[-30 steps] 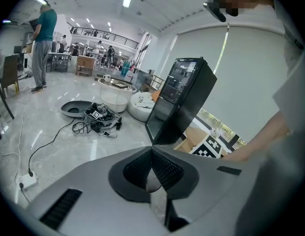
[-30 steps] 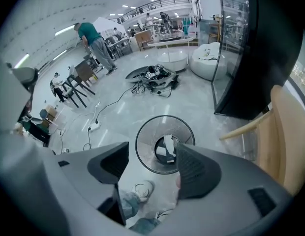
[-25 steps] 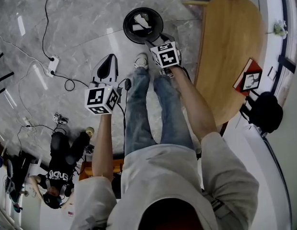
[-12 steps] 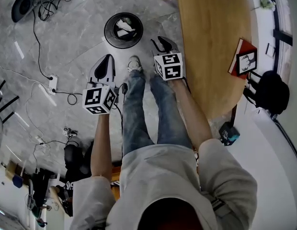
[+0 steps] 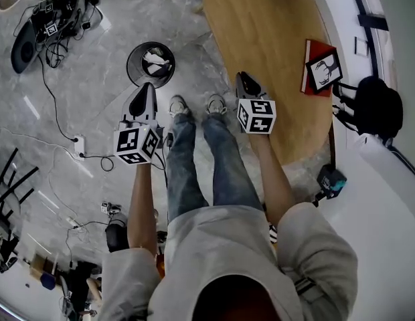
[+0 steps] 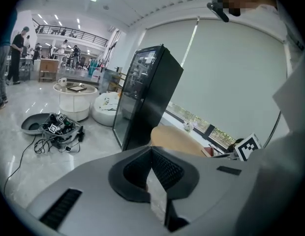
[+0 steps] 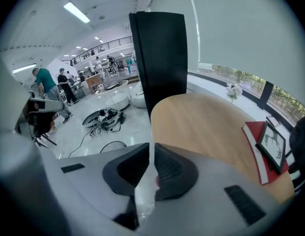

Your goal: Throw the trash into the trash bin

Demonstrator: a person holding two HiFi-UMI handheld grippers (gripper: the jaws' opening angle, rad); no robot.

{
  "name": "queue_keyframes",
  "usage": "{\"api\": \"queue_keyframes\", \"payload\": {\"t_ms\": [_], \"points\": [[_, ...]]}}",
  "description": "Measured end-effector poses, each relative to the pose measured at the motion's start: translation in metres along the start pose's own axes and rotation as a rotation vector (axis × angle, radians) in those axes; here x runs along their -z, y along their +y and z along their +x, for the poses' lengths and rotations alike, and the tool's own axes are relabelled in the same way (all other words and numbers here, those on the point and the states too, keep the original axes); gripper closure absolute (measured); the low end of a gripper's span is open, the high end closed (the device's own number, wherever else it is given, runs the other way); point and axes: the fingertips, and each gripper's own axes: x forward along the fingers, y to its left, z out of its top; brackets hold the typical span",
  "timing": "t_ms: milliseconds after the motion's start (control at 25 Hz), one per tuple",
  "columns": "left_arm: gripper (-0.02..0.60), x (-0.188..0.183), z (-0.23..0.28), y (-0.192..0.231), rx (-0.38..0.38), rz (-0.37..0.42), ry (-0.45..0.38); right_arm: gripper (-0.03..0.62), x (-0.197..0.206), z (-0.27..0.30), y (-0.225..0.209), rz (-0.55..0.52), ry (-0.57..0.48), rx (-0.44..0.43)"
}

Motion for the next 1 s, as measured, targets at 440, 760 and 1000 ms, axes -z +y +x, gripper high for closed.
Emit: {"api": "queue_keyframes", "payload": {"t_ms": [440, 760, 1000], "points": [[0.563, -0.050, -0.029, -0.035, -0.013, 0.050, -0.054, 0.565, -0.075, -0.079, -0.014, -0.051, -0.158, -0.040], [0.563, -0.138, -0.074, -0.067, 0.008, 0.104, -0.132, 0.565, -0.171, -0.164, -0.015, -0.073, -0.315, 0.016], [0.564, -0.198, -0.096, -0.091, 0.026, 0.129, -0.219, 0.565, -0.223, -0.216, -0.016, -0.104, -0.414, 0.026]]}}
